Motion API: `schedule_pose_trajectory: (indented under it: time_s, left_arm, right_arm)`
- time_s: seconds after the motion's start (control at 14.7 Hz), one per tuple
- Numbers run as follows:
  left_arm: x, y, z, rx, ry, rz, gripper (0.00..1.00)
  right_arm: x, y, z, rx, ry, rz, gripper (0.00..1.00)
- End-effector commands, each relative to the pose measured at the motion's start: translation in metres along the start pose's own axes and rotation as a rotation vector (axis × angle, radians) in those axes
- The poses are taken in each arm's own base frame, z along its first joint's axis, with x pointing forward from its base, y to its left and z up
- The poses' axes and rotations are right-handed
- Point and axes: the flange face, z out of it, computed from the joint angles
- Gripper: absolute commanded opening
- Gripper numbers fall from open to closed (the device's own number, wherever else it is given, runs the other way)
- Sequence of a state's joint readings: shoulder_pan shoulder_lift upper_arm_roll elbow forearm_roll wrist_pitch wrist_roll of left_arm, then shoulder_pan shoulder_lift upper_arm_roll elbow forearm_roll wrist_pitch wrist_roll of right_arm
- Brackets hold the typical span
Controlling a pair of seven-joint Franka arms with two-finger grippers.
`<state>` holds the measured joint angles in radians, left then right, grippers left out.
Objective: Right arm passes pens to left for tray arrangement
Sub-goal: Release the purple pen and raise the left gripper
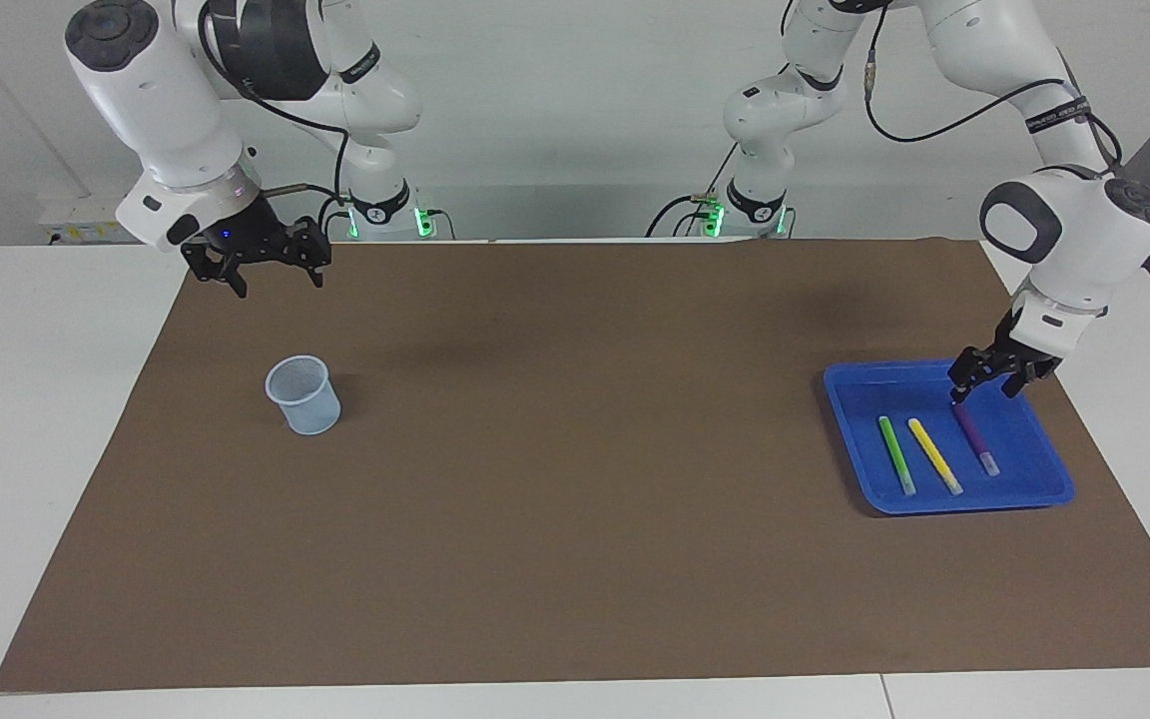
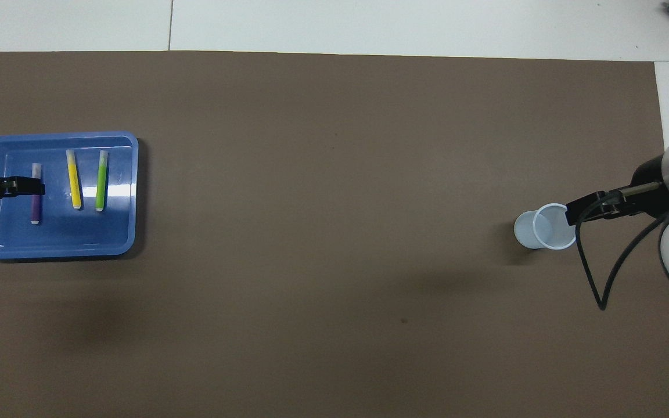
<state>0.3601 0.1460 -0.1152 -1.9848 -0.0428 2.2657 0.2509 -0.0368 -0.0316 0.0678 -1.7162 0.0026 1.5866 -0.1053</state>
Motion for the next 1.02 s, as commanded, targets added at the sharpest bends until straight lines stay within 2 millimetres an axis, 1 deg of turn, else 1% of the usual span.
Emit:
schedule_pose_trajectory:
  time_s: [0.0,0.2,0.41,0.61,0.75,0.89,0.95]
  left_arm:
    - [-0.004,0.006,-0.023,0.007,-0.016,0.002,0.96]
    - [0.001,0.013,-0.04,0.002,-0.029,0.011,0.97]
    - [0.003,0.025,-0.06,0.001,-0.032,0.027,0.98]
    - [0.003,0.046,-0.085,0.003,-0.019,0.063,1.0]
    - [0.002,0.05,-0.096,0.005,-0.019,0.072,1.0]
    - [0.006,0.064,-0.108,0.001,-0.034,0.097,1.0]
    - [0.005,0.066,-0.113,0.003,-0.036,0.101,1.0]
  right_arm:
    - [0.001,0.003,-0.004,-0.022,0.013,0.007,1.0]
    - [0.001,0.003,-0.004,-0.022,0.013,0.007,1.0]
    - [0.001,0.003,-0.004,-0.022,0.013,0.007,1.0]
    - [0.001,0.003,-0.004,-0.022,0.013,0.007,1.0]
    - [0.001,0.003,-0.004,-0.022,0.013,0.007,1.0]
    - [0.001,0.003,-0.004,-0.022,0.013,0.007,1.0]
    - [0.001,0.003,-0.004,-0.022,0.013,0.007,1.0]
